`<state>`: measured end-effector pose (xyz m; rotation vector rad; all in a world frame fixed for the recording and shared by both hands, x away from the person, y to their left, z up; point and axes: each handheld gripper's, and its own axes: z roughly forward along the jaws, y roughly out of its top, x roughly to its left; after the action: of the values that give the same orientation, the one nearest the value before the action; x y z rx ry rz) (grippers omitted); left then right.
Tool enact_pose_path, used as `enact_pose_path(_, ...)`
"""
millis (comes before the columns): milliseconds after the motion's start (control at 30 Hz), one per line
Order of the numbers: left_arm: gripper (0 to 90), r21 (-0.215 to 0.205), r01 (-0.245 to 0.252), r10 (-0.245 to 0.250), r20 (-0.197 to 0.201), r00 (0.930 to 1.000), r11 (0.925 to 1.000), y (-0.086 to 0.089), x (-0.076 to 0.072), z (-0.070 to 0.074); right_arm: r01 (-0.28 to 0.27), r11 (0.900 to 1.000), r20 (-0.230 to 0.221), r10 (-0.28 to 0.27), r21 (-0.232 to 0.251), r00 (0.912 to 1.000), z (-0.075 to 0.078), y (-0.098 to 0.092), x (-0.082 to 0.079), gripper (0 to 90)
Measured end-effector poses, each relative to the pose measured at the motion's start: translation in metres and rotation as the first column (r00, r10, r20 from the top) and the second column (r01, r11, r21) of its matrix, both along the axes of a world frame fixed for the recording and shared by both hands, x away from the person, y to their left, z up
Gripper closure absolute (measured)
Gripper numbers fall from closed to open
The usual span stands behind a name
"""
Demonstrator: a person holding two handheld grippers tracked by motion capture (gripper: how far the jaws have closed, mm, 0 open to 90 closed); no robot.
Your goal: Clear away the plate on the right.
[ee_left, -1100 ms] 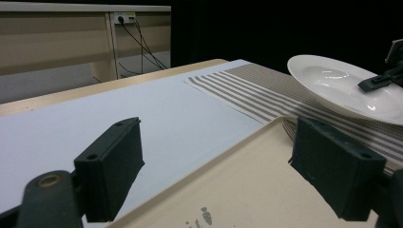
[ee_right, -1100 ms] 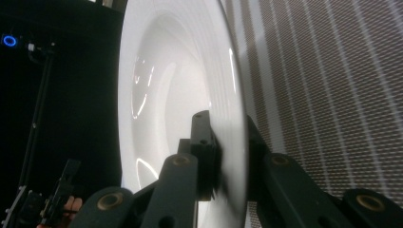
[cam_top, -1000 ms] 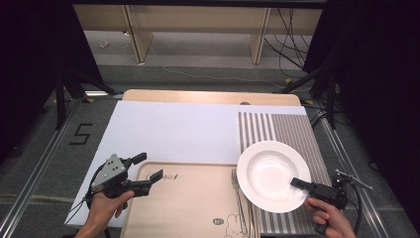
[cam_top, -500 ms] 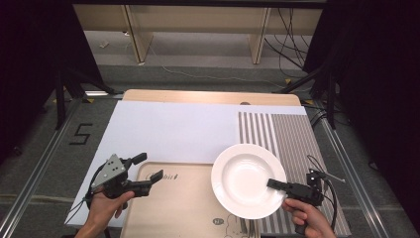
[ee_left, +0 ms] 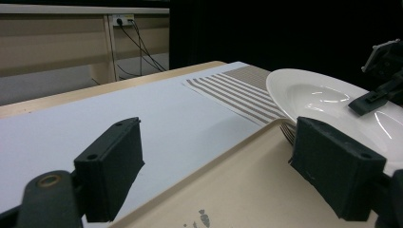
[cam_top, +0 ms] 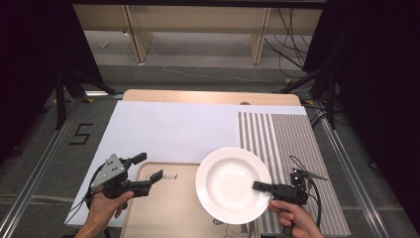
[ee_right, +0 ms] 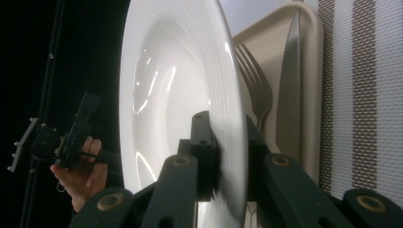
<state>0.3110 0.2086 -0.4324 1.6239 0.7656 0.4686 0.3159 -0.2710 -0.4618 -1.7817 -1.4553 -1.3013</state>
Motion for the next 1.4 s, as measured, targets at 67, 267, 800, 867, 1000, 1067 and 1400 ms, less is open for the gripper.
enact_pose_path(67, 16.9, 0.000, 0.002, -0.002, 0.004, 1.0000, 1.0000, 0.000, 0.000, 0.000, -0.003, 1.000, -0.004, 0.003, 0.002, 1.0000, 0.000, 0.004, 0.000, 81.9)
enact_pose_path(267, 16.8, -0.011, 0.008, -0.007, 0.008, 0.9999, 0.9999, 0.000, 0.000, 0.000, -0.025, 1.000, -0.008, 0.025, 0.003, 0.9996, 0.000, 0.017, 0.002, 81.9)
enact_pose_path(800, 16.6, -0.006, 0.006, -0.006, 0.004, 1.0000, 1.0000, 0.000, -0.001, 0.001, -0.147, 0.988, -0.039, 0.145, -0.046, 0.9887, -0.008, 0.059, 0.004, 81.7)
enact_pose_path(867, 16.6, -0.005, 0.005, -0.005, 0.005, 1.0000, 1.0000, 0.000, -0.001, 0.001, -0.161, 0.986, -0.035, 0.159, -0.046, 0.9866, -0.009, 0.062, 0.004, 81.8)
enact_pose_path(1000, 16.6, -0.008, 0.005, -0.004, 0.006, 1.0000, 1.0000, 0.000, -0.001, 0.001, -0.189, 0.980, -0.045, 0.186, -0.061, 0.9815, -0.012, 0.072, 0.005, 81.7)
enact_pose_path(1067, 16.5, -0.009, 0.004, -0.004, 0.005, 1.0000, 1.0000, 0.000, -0.001, 0.001, -0.202, 0.978, -0.041, 0.200, -0.058, 0.9790, -0.013, 0.075, 0.006, 81.7)
enact_pose_path(1400, 16.6, -0.011, 0.008, -0.008, 0.005, 1.0000, 0.9999, -0.001, -0.001, 0.001, -0.236, 0.968, -0.062, 0.231, -0.090, 0.9710, -0.016, 0.092, 0.010, 81.6)
